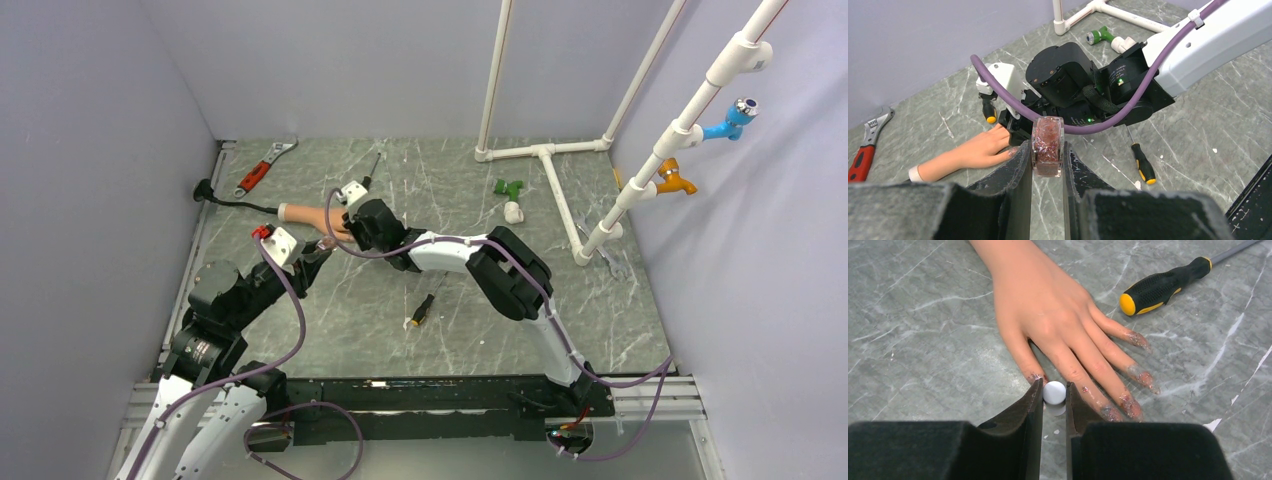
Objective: Paint the nails
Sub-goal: Paint the nail polish on the nail.
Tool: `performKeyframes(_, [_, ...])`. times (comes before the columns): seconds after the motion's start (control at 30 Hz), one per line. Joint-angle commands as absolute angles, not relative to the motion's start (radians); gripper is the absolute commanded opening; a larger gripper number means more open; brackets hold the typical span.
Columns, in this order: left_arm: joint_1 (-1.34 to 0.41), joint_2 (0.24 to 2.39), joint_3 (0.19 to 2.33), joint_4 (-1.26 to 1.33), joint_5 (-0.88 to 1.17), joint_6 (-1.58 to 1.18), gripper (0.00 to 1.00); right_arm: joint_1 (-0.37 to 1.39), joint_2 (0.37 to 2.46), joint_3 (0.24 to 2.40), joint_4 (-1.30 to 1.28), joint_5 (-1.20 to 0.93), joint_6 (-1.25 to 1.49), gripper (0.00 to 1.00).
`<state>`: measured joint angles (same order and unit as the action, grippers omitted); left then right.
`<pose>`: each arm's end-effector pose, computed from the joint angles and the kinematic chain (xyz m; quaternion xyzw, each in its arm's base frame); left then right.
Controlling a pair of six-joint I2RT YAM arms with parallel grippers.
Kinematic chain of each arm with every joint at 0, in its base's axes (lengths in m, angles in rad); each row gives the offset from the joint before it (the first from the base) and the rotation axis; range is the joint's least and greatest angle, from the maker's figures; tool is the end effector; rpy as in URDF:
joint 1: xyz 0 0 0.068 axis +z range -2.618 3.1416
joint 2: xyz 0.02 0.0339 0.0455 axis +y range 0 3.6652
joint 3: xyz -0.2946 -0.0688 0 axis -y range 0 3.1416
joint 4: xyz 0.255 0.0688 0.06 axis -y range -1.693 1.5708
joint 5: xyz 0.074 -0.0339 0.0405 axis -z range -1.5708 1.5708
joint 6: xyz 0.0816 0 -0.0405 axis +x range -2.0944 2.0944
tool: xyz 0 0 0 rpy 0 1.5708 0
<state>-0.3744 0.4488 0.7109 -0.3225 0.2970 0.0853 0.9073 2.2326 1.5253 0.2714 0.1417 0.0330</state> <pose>0.1188 -0.0724 0.3562 0.2628 0.6781 -0.2043 0.6553 0.3627 0.4453 0.1605 -0.3216 0.7782 0.1897 0.5050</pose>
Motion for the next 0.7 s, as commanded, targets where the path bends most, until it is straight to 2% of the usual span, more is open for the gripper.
performKeyframes(0.0, [-0.369,0.449,0.734,-0.289,0.289,0.08,0.0,0.917,2.184,1.554,0.318,0.153,0.018,0.0])
performKeyframes(0.67, [-0.369,0.455,0.733,-0.29,0.281,0.081,0.0,0.931,2.248,1.638,0.318,0.119,0.058,0.0])
